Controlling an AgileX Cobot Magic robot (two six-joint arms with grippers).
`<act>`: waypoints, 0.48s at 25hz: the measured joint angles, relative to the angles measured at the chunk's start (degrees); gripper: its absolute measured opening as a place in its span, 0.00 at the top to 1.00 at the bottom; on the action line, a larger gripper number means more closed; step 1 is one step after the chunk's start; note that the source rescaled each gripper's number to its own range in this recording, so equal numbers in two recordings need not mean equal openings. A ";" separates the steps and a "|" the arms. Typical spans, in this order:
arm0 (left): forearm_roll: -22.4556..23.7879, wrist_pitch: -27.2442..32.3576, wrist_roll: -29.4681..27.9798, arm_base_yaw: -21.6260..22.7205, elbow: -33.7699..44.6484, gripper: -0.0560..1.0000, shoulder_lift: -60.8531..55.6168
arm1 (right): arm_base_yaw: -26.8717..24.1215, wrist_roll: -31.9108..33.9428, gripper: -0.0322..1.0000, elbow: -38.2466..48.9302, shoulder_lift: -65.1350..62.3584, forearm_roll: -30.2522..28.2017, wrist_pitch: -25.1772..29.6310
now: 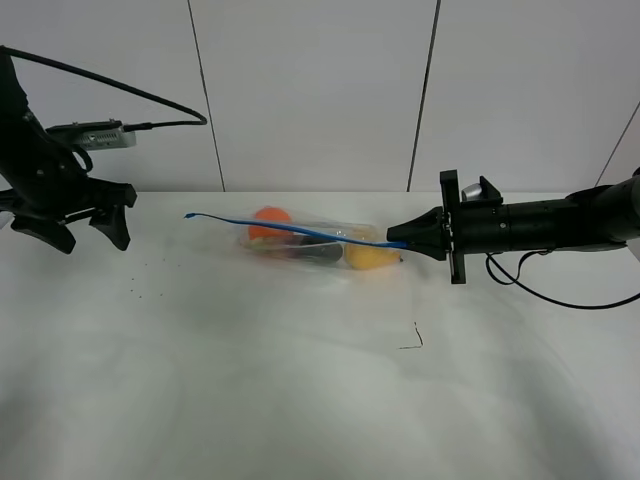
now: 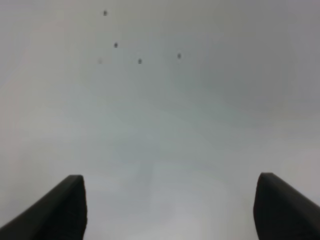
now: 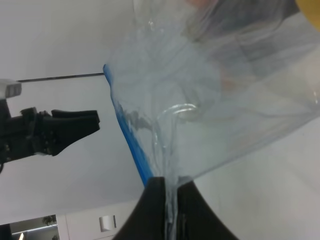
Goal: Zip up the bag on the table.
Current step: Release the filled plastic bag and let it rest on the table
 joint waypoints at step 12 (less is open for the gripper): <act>3.64 10.53 -0.86 0.00 1.14 0.07 -2.25 | 0.00 0.00 0.97 0.00 0.00 -0.05 0.00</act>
